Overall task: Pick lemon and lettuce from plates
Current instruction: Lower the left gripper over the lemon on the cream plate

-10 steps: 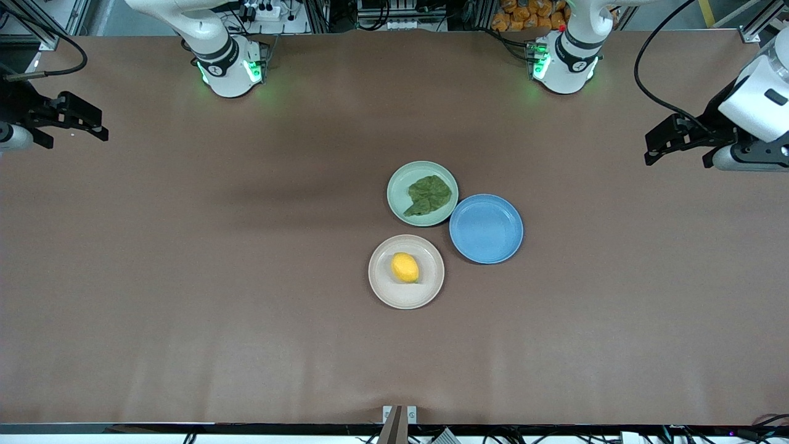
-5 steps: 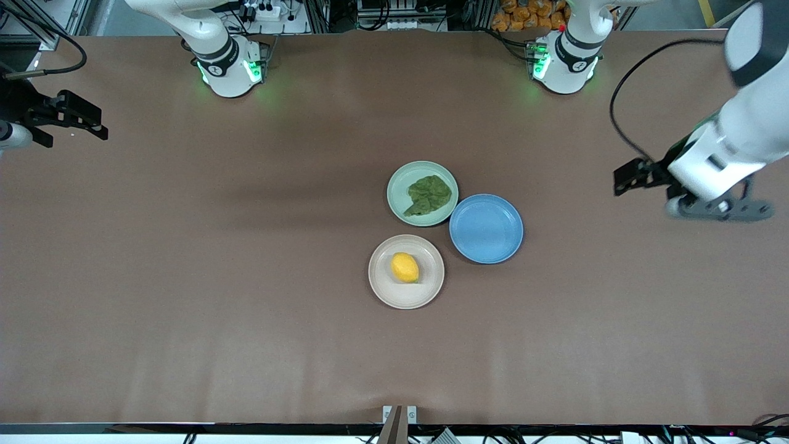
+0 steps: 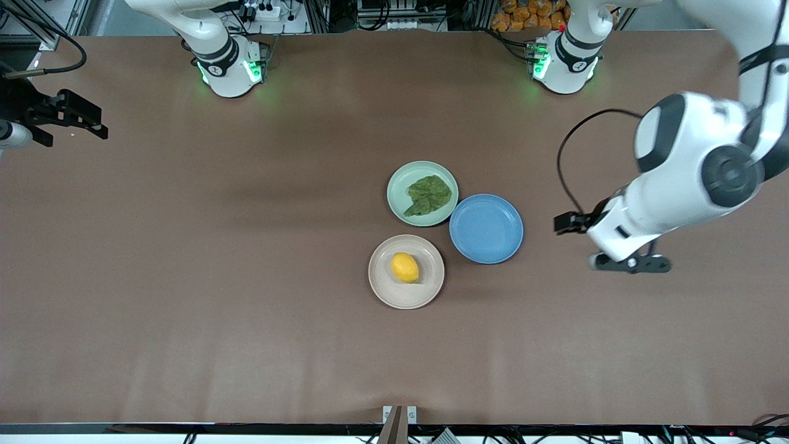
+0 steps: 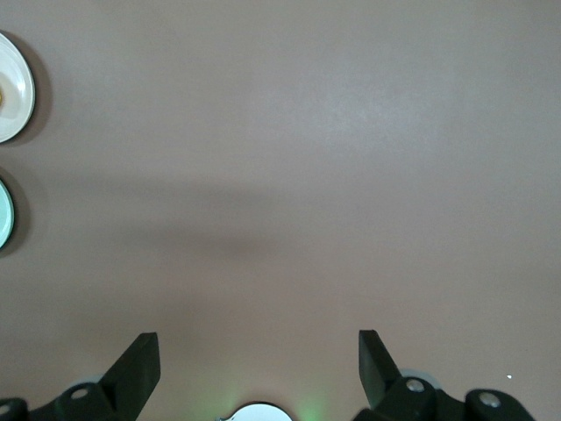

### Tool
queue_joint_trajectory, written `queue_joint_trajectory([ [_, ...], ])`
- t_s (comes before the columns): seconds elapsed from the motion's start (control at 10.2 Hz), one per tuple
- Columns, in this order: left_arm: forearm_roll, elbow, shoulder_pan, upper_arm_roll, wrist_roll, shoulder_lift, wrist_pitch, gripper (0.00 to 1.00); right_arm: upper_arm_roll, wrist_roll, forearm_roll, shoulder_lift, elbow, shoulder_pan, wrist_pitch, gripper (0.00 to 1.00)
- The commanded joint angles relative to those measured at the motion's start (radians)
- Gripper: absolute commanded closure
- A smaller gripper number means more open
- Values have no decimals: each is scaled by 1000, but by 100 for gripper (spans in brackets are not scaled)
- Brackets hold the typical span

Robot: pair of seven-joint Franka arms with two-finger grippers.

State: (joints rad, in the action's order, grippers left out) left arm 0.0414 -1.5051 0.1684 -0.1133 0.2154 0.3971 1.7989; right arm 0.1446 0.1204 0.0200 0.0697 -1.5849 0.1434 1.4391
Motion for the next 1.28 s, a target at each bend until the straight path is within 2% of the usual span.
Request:
queue_joint_trajectory([
  [0.0,23,26,40,3,65,75,77,0,7,2,14,12,-7,7,-6,0],
  [0.3,29,32,115,0,246,146,212,0,9,2,14,10,-29,7,9,0],
  [0.59,51,114,199,1,439,238,293,0,9,2,14,9,-43,5,24,0],
  [0.89,54,118,250,1,596,293,436,0,-2,-2,17,9,-115,7,96,0],
  [1.08,54,118,288,1,744,328,509,0,-75,-161,64,4,-136,11,128,0],
  [1.18,54,118,299,1,816,345,566,0,-154,-268,64,-2,-138,13,150,0],
])
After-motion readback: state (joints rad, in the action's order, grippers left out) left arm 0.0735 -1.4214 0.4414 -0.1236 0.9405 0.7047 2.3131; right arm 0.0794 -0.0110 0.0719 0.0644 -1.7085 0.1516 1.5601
